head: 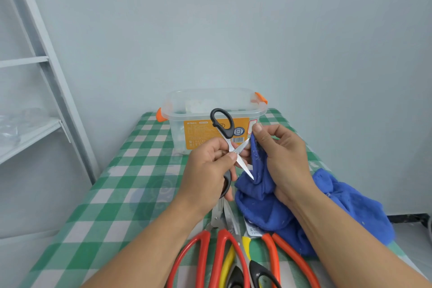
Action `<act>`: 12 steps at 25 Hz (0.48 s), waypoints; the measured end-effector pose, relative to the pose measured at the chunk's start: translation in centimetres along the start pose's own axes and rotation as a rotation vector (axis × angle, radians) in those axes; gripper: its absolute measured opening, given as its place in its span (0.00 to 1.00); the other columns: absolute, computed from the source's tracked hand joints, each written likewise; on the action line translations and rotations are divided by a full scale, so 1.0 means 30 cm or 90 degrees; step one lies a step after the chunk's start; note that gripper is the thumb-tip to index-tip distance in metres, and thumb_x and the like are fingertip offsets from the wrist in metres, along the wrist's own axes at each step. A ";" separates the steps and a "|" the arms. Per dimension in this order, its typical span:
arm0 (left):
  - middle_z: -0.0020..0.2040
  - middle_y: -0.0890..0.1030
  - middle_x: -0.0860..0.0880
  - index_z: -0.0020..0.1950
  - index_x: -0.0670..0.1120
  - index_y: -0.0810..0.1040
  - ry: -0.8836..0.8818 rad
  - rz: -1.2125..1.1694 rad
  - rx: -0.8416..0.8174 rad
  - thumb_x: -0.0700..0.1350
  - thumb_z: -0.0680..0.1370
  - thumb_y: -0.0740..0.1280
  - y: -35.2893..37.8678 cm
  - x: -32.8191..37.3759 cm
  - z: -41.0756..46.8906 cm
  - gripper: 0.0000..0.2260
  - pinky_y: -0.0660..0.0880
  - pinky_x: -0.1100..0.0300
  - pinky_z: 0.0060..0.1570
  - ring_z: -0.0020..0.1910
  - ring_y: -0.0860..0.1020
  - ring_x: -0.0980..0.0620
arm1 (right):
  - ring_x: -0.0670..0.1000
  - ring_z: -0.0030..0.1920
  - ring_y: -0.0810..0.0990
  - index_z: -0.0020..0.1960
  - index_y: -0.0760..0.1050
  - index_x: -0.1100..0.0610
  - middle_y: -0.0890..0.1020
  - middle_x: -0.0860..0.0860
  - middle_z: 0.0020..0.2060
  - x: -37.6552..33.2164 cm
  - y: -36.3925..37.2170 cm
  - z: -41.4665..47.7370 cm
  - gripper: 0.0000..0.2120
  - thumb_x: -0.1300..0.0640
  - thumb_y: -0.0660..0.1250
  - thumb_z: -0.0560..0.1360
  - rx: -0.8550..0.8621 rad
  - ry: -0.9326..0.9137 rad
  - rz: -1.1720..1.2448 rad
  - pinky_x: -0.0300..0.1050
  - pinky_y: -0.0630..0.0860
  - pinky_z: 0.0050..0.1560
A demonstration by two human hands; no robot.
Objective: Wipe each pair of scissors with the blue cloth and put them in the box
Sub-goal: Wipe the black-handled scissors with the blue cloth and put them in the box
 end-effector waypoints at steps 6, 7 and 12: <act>0.30 0.76 0.41 0.44 0.39 0.73 -0.004 -0.007 0.041 0.35 0.82 0.62 -0.025 -0.008 0.016 0.07 0.67 0.59 0.24 0.18 0.69 0.46 | 0.50 0.33 0.77 0.39 0.76 0.56 0.79 0.50 0.30 -0.009 -0.036 0.027 0.12 0.51 0.70 0.78 0.098 -0.032 0.001 0.48 0.78 0.41; 0.29 0.76 0.42 0.44 0.39 0.74 -0.004 -0.010 0.042 0.34 0.82 0.61 -0.026 -0.006 0.017 0.07 0.67 0.59 0.24 0.18 0.69 0.46 | 0.49 0.33 0.77 0.39 0.76 0.55 0.79 0.49 0.30 -0.014 -0.035 0.025 0.12 0.52 0.71 0.78 0.096 -0.044 -0.001 0.46 0.77 0.40; 0.29 0.75 0.43 0.46 0.40 0.75 -0.002 -0.021 0.049 0.36 0.82 0.62 -0.025 -0.006 0.018 0.06 0.68 0.60 0.22 0.19 0.68 0.46 | 0.47 0.36 0.82 0.42 0.82 0.54 0.85 0.50 0.36 -0.021 -0.015 0.000 0.04 0.59 0.73 0.76 0.002 -0.127 -0.070 0.38 0.79 0.40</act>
Point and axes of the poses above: each hand's wrist, its own z-axis towards the middle knuckle, its own y-axis out of the palm, x = y × z, the point moved 1 cm from there along z, towards the middle knuckle
